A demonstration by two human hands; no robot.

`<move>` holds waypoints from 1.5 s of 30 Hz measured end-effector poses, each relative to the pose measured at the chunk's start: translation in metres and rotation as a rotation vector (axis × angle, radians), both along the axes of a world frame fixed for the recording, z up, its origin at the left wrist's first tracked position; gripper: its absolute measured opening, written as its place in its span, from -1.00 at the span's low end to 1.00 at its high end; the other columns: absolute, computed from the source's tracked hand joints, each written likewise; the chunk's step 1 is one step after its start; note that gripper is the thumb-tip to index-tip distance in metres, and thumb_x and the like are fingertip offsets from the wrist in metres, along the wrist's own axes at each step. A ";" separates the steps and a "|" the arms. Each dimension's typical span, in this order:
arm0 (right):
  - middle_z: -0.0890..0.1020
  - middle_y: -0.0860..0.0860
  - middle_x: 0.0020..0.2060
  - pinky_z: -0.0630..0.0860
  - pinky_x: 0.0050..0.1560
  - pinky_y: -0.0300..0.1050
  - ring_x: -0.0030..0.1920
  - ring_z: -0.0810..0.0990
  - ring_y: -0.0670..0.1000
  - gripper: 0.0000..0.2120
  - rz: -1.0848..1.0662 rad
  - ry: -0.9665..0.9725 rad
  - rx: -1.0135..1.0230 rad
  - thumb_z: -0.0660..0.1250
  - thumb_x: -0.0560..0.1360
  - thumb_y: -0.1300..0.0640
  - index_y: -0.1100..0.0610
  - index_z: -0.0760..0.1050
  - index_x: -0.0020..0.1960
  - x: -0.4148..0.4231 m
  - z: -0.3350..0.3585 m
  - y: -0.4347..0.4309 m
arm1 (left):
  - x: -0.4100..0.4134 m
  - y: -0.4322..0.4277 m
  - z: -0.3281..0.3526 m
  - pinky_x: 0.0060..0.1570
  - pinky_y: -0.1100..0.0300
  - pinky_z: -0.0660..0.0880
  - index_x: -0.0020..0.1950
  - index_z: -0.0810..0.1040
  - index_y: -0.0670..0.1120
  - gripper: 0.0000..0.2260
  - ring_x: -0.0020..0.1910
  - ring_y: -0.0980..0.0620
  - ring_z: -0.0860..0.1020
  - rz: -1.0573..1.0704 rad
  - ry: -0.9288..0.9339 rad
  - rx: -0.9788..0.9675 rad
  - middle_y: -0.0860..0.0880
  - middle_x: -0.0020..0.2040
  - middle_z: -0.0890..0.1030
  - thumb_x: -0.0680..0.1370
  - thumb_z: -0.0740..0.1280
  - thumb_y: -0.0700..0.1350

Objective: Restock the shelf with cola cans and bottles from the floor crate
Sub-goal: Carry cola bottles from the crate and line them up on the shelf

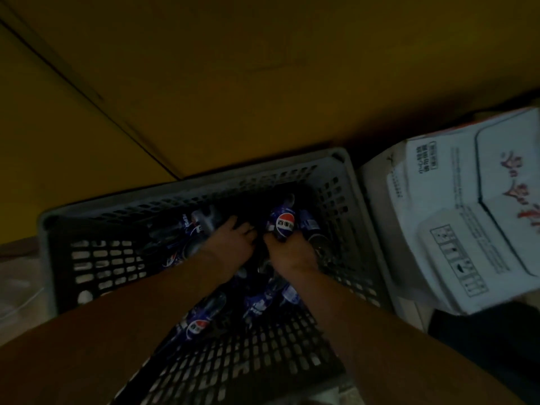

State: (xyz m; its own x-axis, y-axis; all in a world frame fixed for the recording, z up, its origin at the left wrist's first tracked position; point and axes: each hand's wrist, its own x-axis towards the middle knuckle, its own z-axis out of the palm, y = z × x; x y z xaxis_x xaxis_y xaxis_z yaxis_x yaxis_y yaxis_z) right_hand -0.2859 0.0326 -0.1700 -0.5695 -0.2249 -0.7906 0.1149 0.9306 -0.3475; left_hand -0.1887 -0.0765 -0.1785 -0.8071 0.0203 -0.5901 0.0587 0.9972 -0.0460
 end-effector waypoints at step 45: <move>0.66 0.26 0.08 0.57 0.01 0.09 0.02 0.65 0.22 -0.23 0.013 -0.535 -0.701 0.63 0.20 -0.07 0.19 0.47 0.30 0.212 0.740 0.104 | 0.356 0.091 0.734 -0.20 0.02 0.63 0.21 0.53 -0.22 -0.18 -0.24 -0.16 0.65 2.074 0.933 1.975 -0.21 -0.12 0.61 0.07 0.74 0.05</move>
State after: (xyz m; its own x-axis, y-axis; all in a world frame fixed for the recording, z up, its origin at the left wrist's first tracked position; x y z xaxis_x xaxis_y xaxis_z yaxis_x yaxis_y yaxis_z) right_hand -0.0743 0.1367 0.5699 -0.1565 -0.7622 -0.6281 0.4170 0.5255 -0.7416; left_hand 0.1673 0.0146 0.5553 -0.4386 -0.6149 -0.6554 0.2634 -0.7852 0.5604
